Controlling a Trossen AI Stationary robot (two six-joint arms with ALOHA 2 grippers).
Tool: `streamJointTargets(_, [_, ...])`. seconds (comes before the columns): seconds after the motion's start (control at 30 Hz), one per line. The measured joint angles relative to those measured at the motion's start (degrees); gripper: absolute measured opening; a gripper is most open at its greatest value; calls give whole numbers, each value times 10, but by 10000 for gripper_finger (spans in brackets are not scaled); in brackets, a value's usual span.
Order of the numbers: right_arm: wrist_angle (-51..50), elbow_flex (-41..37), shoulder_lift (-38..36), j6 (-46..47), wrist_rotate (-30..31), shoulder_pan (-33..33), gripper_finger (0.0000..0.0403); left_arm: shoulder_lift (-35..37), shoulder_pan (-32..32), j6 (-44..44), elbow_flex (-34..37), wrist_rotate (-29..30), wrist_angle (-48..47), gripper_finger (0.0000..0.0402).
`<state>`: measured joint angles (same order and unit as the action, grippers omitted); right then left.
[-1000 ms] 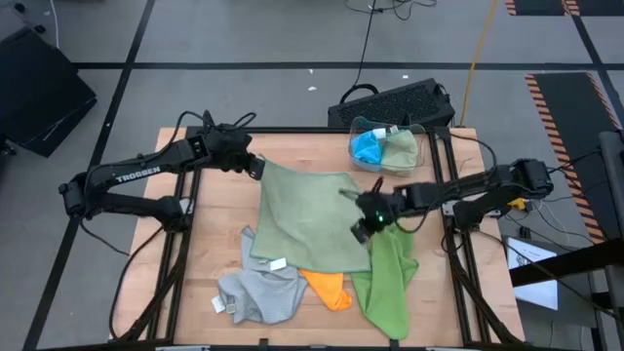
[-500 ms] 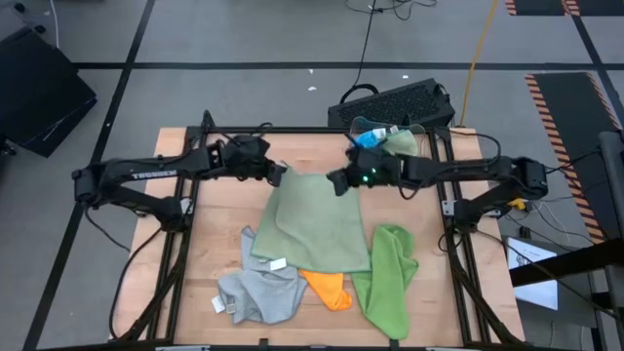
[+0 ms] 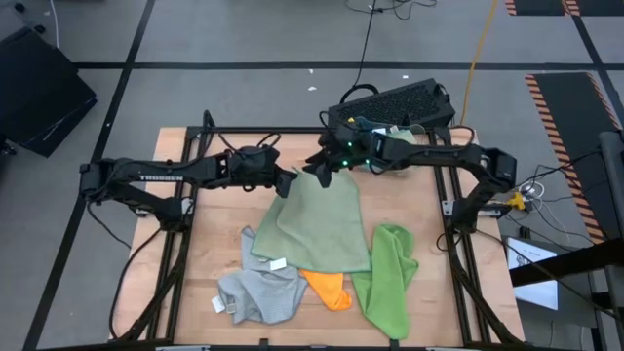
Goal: Fold microfiber towels
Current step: Fold the light green microfiber towel
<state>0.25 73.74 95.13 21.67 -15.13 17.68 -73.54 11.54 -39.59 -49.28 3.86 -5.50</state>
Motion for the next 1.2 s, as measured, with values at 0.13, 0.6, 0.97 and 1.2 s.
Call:
streamJointTargets(0.13, [25,5,17,21,-47,15,153,0,-11,1,0,23,0,0])
streamJointTargets(0.6, [90,5,60,62,-78,10,115,0,-13,13,1,33,14,0])
streamJointTargets(0.97, [94,5,61,57,-74,11,9,0,-14,23,0,34,18,5])
streamJointTargets(1.2, [93,5,61,47,-77,24,2,0,-13,-9,0,-12,-15,51])
